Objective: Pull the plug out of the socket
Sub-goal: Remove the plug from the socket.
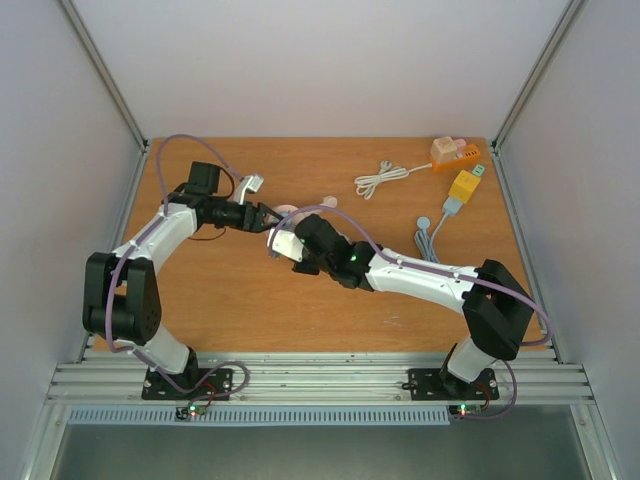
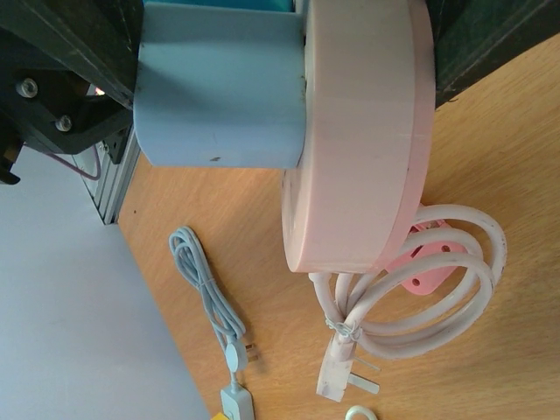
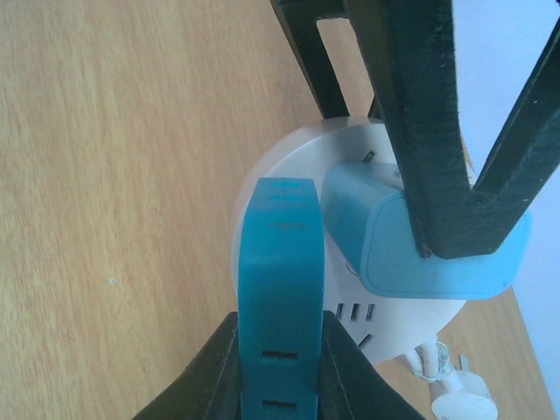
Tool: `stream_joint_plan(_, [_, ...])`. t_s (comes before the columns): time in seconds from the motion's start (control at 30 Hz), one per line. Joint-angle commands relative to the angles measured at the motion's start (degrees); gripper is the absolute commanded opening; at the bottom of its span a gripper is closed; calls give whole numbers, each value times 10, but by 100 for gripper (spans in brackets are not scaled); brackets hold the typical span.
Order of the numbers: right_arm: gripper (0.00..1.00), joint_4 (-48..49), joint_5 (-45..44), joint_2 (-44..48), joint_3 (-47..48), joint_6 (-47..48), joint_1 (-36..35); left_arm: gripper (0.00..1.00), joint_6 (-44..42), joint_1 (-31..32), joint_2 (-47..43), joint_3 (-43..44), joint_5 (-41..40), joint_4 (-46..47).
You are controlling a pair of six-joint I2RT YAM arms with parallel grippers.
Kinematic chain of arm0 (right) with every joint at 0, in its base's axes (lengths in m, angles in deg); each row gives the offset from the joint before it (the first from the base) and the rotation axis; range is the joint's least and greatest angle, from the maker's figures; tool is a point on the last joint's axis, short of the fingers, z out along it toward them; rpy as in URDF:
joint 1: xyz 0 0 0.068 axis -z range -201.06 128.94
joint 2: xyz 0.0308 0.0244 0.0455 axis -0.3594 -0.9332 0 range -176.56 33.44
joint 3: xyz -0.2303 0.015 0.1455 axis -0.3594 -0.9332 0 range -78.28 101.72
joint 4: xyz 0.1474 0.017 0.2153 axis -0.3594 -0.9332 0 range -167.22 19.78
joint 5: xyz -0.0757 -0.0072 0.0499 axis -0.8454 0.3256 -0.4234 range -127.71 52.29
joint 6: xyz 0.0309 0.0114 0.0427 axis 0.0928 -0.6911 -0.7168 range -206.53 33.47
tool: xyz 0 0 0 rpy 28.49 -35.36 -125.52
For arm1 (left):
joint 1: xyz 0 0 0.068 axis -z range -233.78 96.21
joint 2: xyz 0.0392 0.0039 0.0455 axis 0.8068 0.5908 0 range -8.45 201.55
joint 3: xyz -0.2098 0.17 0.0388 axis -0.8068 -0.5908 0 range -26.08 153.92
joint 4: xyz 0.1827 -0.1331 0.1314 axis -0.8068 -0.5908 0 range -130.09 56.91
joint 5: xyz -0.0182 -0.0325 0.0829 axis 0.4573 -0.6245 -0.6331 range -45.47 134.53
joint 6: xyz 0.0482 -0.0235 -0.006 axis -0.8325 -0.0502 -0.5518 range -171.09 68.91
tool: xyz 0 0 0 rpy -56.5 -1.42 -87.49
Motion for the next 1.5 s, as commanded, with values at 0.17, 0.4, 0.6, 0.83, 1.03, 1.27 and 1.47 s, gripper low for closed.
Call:
stream_joint_plan(0.17, [6,-20,15,22,10,4,0,0,-45,17,-25,5,22,20])
stream_joint_plan(0.4, [5,-30,9,19,20,-2,0,0,-45,18,-35,-2,-1,32])
stream_joint_plan(0.6, [2,-28,23,30,17,-23,22,0,-31,15,-24,8,64,29])
stream_joint_plan(0.83, [1,-31,47,43,5,-22,37,0,-33,15,-27,2,59,34])
stream_joint_plan(1.03, [1,-49,40,33,19,-21,24,0,-36,15,-33,0,-1,34])
stream_joint_plan(1.27, [1,-46,17,21,25,-15,8,0,-35,15,-32,-2,-30,38])
stream_joint_plan(1.47, [1,-23,14,36,4,-3,11,0,-34,15,-35,-2,6,41])
